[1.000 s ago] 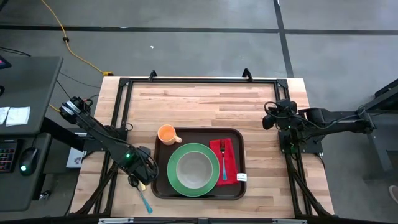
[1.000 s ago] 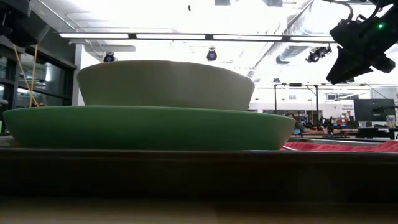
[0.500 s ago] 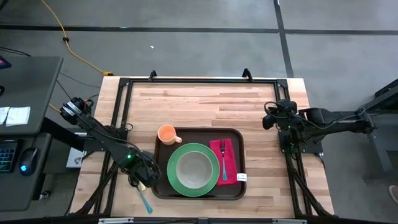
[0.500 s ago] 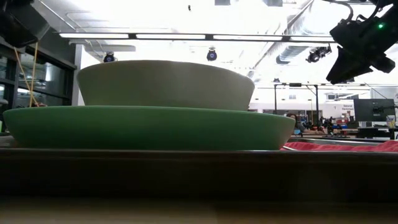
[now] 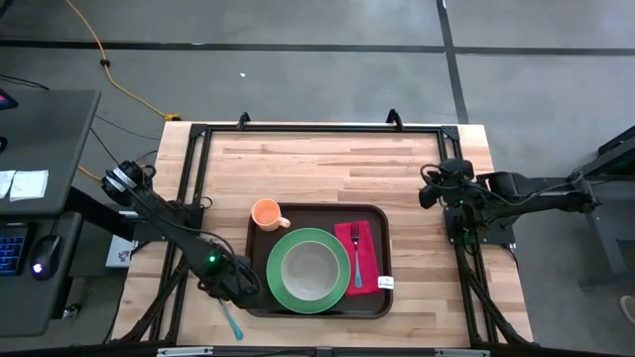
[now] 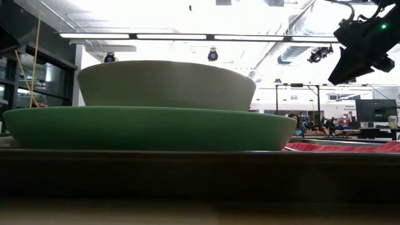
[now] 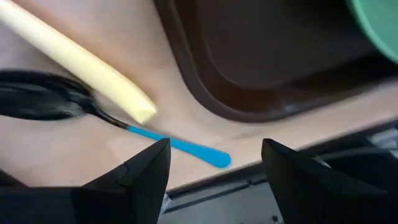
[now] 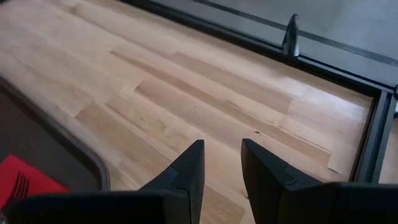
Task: Set up tray
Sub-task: Put the blue spoon on the red table napkin to the left of the blue fork
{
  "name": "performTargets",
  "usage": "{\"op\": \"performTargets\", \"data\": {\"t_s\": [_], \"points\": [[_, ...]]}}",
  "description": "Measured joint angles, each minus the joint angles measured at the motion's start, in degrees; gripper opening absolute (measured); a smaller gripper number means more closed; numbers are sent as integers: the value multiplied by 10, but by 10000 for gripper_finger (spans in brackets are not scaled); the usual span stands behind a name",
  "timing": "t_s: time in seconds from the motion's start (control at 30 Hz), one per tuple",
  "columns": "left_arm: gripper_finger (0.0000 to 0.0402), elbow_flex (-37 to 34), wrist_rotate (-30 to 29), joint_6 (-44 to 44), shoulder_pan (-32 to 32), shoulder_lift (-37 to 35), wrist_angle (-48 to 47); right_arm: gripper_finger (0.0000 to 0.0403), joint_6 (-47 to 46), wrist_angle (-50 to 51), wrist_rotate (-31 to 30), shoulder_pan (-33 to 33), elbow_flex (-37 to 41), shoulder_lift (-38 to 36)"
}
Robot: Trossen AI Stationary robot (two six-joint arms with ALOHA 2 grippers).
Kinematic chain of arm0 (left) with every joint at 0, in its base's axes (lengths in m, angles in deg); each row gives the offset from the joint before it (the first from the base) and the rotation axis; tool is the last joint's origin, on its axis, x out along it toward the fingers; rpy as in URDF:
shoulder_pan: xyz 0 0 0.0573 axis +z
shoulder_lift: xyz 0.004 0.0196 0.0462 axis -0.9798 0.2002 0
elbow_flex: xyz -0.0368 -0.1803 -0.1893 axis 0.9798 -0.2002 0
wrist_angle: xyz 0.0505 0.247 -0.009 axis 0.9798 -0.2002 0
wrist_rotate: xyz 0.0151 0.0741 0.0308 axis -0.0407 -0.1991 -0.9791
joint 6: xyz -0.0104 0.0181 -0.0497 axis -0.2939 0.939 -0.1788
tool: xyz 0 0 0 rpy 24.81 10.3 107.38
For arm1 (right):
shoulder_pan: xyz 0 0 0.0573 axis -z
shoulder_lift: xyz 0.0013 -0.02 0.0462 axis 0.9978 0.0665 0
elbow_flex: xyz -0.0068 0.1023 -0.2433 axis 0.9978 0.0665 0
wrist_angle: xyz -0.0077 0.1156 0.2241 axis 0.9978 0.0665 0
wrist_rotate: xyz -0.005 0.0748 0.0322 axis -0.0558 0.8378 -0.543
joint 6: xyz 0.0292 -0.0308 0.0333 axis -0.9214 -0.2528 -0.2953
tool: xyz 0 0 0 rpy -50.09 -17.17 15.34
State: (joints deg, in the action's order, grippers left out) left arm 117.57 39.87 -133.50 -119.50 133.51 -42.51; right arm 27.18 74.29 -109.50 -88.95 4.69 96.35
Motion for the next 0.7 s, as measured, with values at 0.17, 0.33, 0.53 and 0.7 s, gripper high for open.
{"op": "performTargets", "data": {"t_s": [0.17,0.33,0.53,0.7], "points": [[282,0,1,-6,-18,0,11,84,18,0,17,0,0,0],[282,0,28,-19,-40,0,9,84,18,-8,17,0,0,0],[282,0,36,-24,-52,10,6,84,18,-20,17,0,0,0],[282,0,73,-36,-64,43,19,84,18,-27,21,0,0,0]]}}
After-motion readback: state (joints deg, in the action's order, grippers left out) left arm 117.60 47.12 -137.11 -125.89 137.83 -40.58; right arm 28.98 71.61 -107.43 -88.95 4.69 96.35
